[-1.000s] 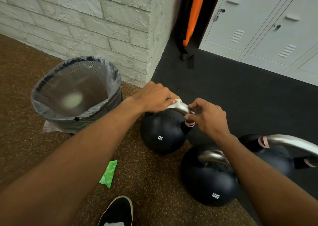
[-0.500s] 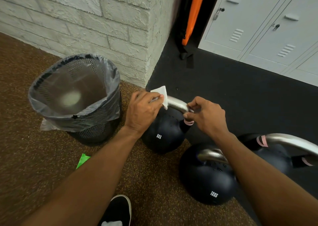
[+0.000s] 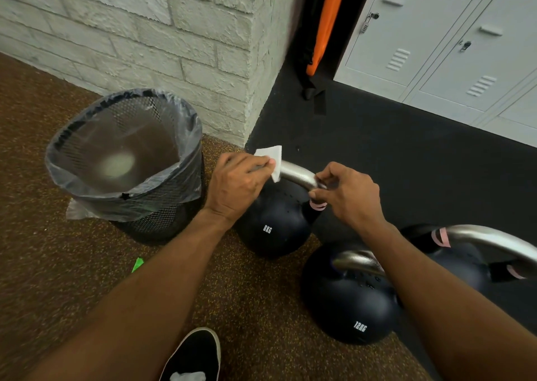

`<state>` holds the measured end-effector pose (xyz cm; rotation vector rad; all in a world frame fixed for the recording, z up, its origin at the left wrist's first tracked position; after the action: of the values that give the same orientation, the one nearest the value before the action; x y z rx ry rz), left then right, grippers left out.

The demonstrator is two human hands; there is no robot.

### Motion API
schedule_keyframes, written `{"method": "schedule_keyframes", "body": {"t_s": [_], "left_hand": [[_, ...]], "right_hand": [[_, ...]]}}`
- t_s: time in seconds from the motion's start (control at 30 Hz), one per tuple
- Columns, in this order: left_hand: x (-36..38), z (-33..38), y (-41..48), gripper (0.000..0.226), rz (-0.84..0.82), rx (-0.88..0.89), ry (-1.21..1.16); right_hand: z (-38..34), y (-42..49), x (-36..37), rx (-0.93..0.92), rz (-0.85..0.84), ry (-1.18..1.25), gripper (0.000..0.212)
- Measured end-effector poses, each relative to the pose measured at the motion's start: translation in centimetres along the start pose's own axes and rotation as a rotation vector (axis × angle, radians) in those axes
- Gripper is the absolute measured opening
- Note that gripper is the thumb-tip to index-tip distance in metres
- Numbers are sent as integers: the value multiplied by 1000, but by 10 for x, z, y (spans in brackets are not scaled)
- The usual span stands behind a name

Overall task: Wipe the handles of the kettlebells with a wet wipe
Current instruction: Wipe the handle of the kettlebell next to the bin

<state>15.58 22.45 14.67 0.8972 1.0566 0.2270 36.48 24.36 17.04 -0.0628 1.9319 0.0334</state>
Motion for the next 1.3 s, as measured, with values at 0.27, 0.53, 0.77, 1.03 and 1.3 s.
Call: {"method": "schedule_keyframes", "body": {"t_s": [0.27,0.53,0.77,1.03,1.3], "left_hand": [[1,14,5,19,-4,18,11],[8,35,11,20,-49,137,20],[3,6,3,25,-70,25,47],[11,41,16,23,-110,171,34],[7,25,22,21,-176,86,7]], "right_hand": [[-2,-1,-1,9,-7,-3,22],[-3,-2,-1,5,-8,-19,22],[-3,-2,-1,13,-13,2,22],[-5,-4,-2,7,-15,-10,20],[-3,-8,2,14,-8,8,20]]}}
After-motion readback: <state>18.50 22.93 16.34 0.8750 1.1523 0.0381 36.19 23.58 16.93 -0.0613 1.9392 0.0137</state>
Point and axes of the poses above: each hand's wrist, its own y-axis towards the middle knuckle, its own x-axis out of the palm, z = x × y, the point moved 7 cm from there along y, towards the middle knuckle, and after that the axes turned 8 degrees about -y, right-handed, at the moved point
